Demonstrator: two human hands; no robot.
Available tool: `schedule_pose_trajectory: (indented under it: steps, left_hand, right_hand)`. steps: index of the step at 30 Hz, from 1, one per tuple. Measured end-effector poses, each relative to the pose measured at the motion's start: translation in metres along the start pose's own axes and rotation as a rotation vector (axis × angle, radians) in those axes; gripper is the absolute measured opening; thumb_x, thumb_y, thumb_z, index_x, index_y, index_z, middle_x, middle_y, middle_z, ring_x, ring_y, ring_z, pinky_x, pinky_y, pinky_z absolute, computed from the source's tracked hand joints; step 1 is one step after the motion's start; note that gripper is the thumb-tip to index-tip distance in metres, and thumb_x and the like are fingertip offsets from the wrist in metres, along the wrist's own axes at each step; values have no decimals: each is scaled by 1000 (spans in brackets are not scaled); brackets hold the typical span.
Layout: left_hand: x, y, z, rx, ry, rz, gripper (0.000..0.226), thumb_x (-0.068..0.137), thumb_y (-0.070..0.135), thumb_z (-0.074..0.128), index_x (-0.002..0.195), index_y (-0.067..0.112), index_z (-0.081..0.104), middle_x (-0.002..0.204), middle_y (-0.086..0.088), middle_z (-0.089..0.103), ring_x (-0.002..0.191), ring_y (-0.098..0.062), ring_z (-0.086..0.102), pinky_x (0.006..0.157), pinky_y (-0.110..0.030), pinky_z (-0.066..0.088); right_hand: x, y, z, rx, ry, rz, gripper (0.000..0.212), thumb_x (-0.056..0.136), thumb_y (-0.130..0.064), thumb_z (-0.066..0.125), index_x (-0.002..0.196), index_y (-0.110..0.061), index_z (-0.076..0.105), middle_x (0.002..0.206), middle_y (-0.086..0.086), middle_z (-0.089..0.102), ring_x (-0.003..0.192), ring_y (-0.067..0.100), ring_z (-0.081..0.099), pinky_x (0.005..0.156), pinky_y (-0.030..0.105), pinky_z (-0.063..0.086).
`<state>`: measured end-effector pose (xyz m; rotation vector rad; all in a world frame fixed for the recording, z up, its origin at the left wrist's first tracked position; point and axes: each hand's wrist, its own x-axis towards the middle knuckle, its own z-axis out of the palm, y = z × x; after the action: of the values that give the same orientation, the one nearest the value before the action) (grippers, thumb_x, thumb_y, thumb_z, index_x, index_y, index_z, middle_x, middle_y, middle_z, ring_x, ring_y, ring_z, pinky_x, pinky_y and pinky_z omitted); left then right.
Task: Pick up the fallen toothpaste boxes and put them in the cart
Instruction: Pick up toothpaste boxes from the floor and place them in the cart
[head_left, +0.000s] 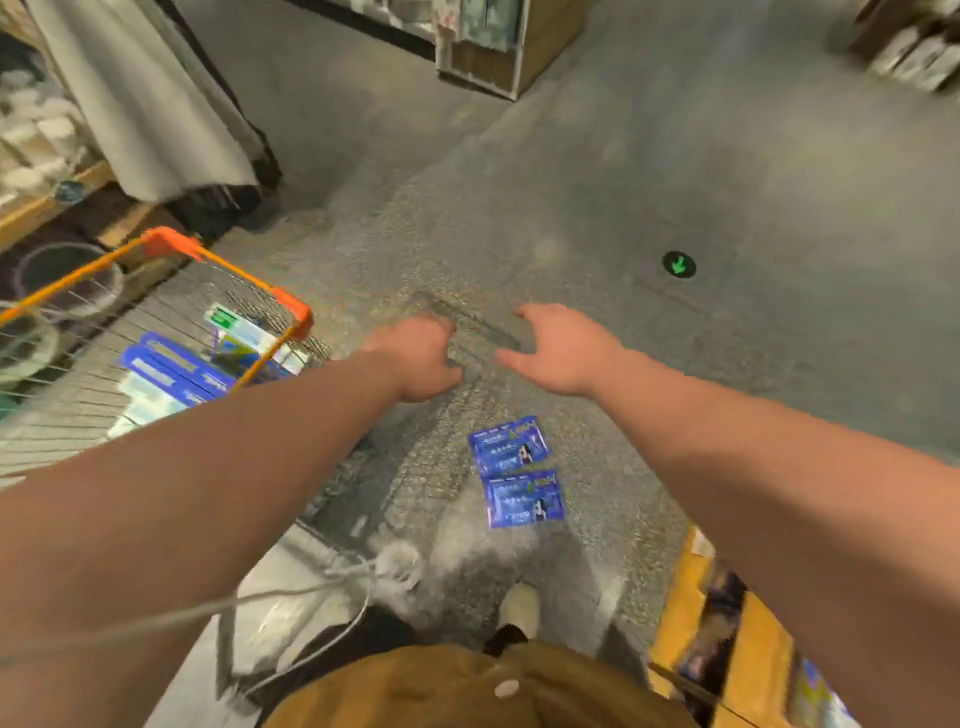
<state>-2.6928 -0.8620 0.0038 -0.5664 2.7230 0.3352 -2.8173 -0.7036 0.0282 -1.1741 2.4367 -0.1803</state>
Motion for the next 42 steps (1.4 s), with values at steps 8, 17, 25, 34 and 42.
schedule_pose_trajectory:
  steps: [8, 17, 25, 34, 42]
  left_hand:
    - [56, 48, 33, -8, -80, 45, 57, 95, 52, 57, 135, 12, 48, 132, -10, 58, 118, -31, 59, 89, -41, 51]
    - [151, 51, 88, 1, -152, 119, 56, 98, 54, 56, 139, 16, 48, 133, -5, 58, 107, -24, 61, 70, -34, 46]
    - [223, 50, 220, -32, -205, 43, 62, 96, 55, 60, 142, 15, 46, 137, -8, 56, 120, -33, 60, 89, -47, 54]
    - [307, 45, 435, -87, -241, -50, 52, 93, 49, 59, 130, 13, 50, 132, -10, 57, 116, -36, 60, 86, -46, 53]
    - [413, 16, 599, -22, -214, -92, 58, 94, 53, 57, 138, 16, 47, 135, -7, 53, 122, -32, 57, 90, -45, 49]
  right_hand:
    - [16, 84, 27, 32, -80, 104, 74, 90, -60, 59, 142, -10, 48, 138, 18, 56, 126, 35, 54, 105, 45, 45]
    - [56, 145, 88, 67, -186, 229, 77, 94, -56, 59, 155, -18, 30, 154, 10, 44, 140, 27, 42, 113, 43, 37]
    - [130, 204, 202, 48, -273, 159, 69, 93, -54, 60, 149, -19, 38, 140, 11, 51, 128, 29, 50, 103, 42, 44]
    - [222, 304, 398, -58, -356, 35, 79, 88, -63, 60, 150, -19, 39, 141, 12, 54, 128, 33, 51, 106, 40, 44]
    - [298, 379, 579, -166, -388, 22, 74, 78, -69, 63, 135, -24, 49, 125, 6, 59, 109, 31, 61, 97, 43, 51]
